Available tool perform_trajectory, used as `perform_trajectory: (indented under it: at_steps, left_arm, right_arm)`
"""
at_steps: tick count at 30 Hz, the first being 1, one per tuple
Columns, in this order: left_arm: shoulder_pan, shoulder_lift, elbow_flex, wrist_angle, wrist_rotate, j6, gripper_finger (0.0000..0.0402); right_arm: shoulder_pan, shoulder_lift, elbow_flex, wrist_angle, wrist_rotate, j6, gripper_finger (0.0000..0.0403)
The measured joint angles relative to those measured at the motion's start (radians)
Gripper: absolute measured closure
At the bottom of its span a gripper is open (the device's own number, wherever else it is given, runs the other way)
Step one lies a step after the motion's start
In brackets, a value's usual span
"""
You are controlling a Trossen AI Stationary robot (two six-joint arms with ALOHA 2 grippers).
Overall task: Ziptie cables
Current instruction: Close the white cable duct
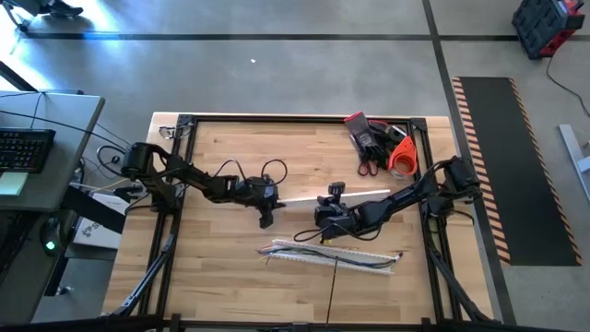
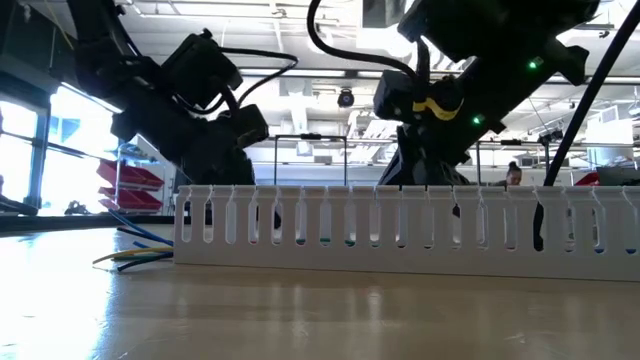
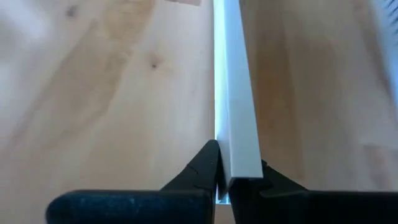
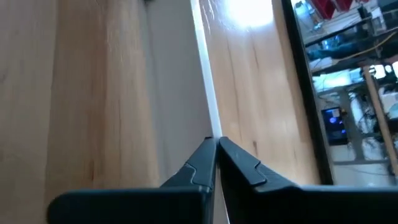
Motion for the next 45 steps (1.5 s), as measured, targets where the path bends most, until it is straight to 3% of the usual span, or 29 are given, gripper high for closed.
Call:
perform_trajectory:
  at_steps: [5,10,16,22,30,39,45]
  left_arm:
    - [-0.062,0.000,0.000,-0.052,-0.171,0.227,0.0400]
    - [-0.157,-0.002,0.002,-0.114,-0.344,0.490,0.0400]
    - [-0.256,-0.003,0.005,-0.124,-0.566,0.625,0.0401]
    - [-0.343,-0.003,0.004,-0.131,-0.789,0.773,0.0401]
    - [-0.410,0.001,0.000,-0.139,-0.928,0.842,0.0401]
    - [-0.439,0.001,0.000,-0.109,-0.956,0.854,0.0402]
    - [-0.435,0.002,0.000,-0.105,-0.931,0.767,0.0394]
  right_arm:
    - [-0.012,-0.050,0.000,-0.009,-0.145,0.087,0.0371]
    - [-0.072,-0.129,0.000,-0.004,-0.382,0.133,0.0292]
    - [-0.178,-0.130,0.000,0.029,-0.682,0.133,0.0185]
    - [-0.243,-0.113,0.000,0.067,-0.836,0.154,0.0113]
    - [-0.249,-0.113,0.000,0.044,-0.858,0.154,0.0100]
    - [-0.274,-0.076,0.002,-0.014,-0.932,0.145,0.0101]
    - [-0.291,-0.063,0.003,-0.023,-1.002,0.125,0.0146]
